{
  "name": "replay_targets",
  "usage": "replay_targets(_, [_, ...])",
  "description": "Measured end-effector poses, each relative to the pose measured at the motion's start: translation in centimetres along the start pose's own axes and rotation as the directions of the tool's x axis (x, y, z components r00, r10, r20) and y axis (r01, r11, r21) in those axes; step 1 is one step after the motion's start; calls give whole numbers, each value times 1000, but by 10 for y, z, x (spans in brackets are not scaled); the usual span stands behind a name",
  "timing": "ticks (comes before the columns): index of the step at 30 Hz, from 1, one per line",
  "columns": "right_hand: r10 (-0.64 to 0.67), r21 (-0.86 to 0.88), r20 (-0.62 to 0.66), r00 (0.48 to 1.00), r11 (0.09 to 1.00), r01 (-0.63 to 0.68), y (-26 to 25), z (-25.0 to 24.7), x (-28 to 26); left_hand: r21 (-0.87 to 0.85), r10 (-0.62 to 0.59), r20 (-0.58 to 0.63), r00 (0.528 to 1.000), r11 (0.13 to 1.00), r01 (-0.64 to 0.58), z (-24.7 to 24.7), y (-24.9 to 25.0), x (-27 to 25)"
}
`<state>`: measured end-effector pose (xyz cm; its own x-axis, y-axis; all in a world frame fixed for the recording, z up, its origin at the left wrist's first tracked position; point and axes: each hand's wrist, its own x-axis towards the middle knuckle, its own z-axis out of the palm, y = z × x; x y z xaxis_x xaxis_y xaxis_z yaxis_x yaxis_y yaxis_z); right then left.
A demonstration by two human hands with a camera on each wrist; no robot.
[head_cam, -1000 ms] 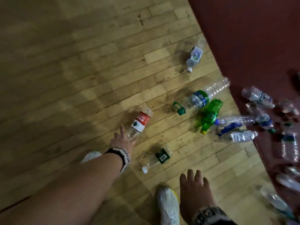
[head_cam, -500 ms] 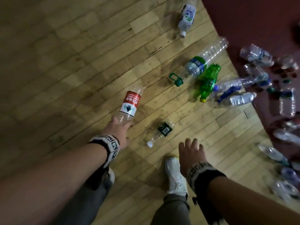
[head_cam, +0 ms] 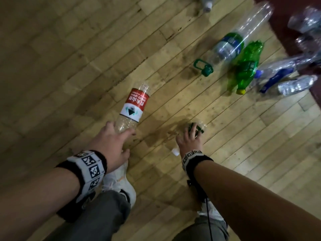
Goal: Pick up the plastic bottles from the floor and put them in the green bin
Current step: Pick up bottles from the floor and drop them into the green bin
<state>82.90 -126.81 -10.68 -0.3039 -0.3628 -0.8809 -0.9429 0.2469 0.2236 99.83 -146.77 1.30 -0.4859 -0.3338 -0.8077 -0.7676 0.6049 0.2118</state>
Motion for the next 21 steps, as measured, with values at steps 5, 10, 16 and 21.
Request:
replay_targets(5, [46,35,-49,998,998,-44,8,3,1,30,18,-28,999,999,-17,11,23,1])
replay_targets(10, [34,171,-148,988,985,-8,41,-62,-60,41,-19,-46,999,999,21,-38,57,-51])
replay_targets(16, [-17,233,-417,909,964,125,106,-198,-224,-114,-136,-187,973,987,116,-161,120,-180])
replay_targets(21, [-177,73,-571,801,962,264,165,-308,-361,-219,-260,-369,892,957,189,-245,168,-304])
